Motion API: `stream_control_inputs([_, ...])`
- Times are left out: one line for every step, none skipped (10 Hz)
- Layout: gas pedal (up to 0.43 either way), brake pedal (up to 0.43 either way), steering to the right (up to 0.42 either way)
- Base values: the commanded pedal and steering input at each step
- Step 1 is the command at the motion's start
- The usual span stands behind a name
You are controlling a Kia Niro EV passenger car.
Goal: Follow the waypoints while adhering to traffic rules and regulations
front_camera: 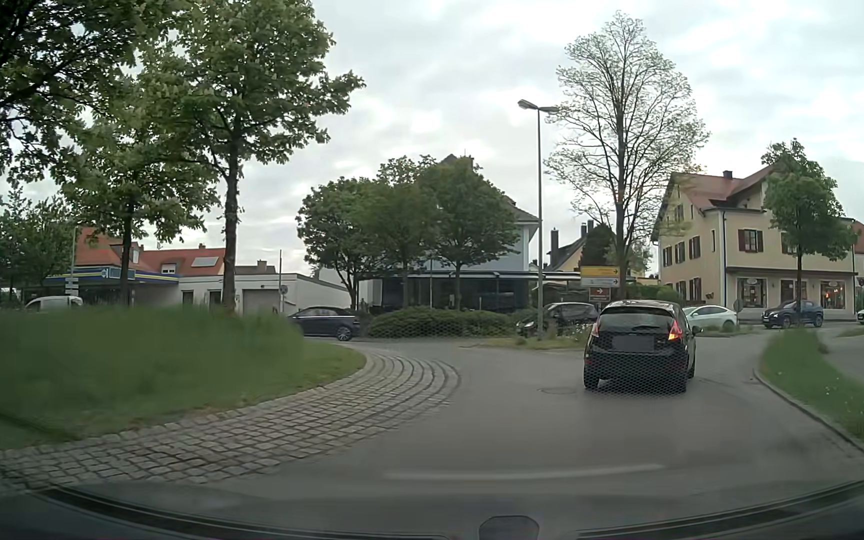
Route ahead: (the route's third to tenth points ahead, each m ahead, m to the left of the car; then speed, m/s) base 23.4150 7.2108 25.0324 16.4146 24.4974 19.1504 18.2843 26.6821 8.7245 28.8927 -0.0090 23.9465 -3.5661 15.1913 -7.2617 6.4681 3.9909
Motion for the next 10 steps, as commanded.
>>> stream_control_inputs([0.37, 0.0, 0.189])
stream_control_inputs([0.37, 0.0, 0.161])
stream_control_inputs([0.37, 0.0, 0.137])
stream_control_inputs([0.358, 0.0, 0.123])
stream_control_inputs([0.287, 0.0, 0.117])
stream_control_inputs([0.287, 0.0, 0.103])
stream_control_inputs([0.287, 0.0, 0.087])
stream_control_inputs([0.299, 0.0, 0.073])
stream_control_inputs([0.299, 0.0, 0.049])
stream_control_inputs([0.299, 0.0, 0.018])
